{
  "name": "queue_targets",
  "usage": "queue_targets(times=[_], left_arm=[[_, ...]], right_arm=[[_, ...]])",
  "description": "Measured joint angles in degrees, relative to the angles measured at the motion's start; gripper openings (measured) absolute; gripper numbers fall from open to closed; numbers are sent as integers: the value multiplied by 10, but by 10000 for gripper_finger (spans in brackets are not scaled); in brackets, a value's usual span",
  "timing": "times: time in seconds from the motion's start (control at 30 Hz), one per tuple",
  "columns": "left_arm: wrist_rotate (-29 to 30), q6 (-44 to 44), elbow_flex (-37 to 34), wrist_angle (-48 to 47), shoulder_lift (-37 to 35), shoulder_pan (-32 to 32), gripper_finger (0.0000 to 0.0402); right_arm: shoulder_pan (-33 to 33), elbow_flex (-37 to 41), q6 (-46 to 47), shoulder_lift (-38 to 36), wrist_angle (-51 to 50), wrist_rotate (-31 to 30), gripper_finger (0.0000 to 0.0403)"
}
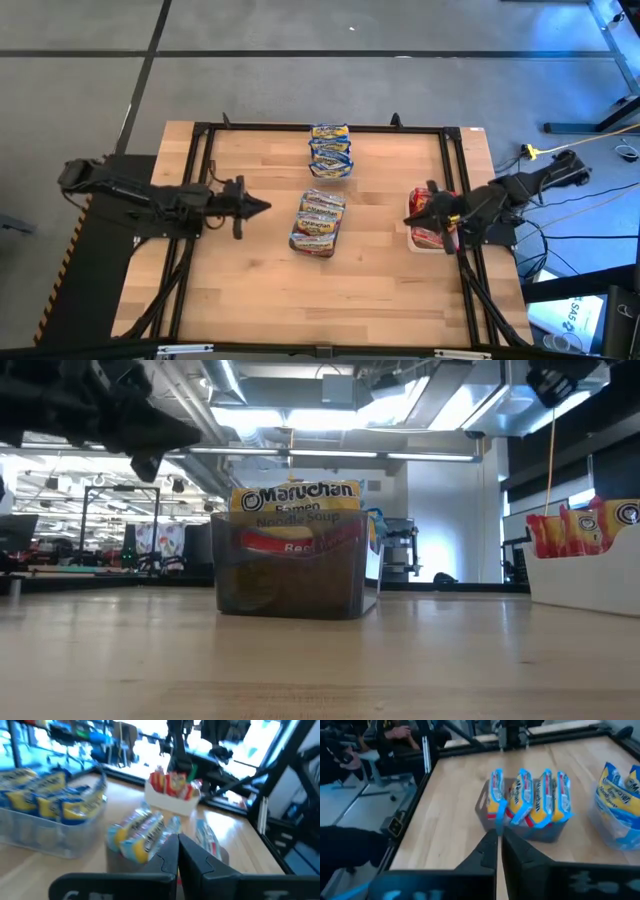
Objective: Sort Maruchan noodles
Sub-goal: Return to Home Position
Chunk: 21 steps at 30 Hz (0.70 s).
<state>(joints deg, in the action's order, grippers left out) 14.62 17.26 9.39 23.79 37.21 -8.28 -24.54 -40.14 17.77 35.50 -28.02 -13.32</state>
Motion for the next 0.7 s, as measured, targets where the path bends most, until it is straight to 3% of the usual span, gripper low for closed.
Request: queue_targets(times=[0.13, 0.33, 0.7], left_arm=[[-10, -4, -37, -2, -75, 27, 0], [-19, -15, -65, -22, -158, 48, 0], [-22, -47, -89, -53, -241, 74, 0]], right_arm=[[42, 69, -18, -58, 79, 37, 0], [81, 157, -21, -150, 156, 38, 0], [124, 322, -48, -293, 308, 51, 1]])
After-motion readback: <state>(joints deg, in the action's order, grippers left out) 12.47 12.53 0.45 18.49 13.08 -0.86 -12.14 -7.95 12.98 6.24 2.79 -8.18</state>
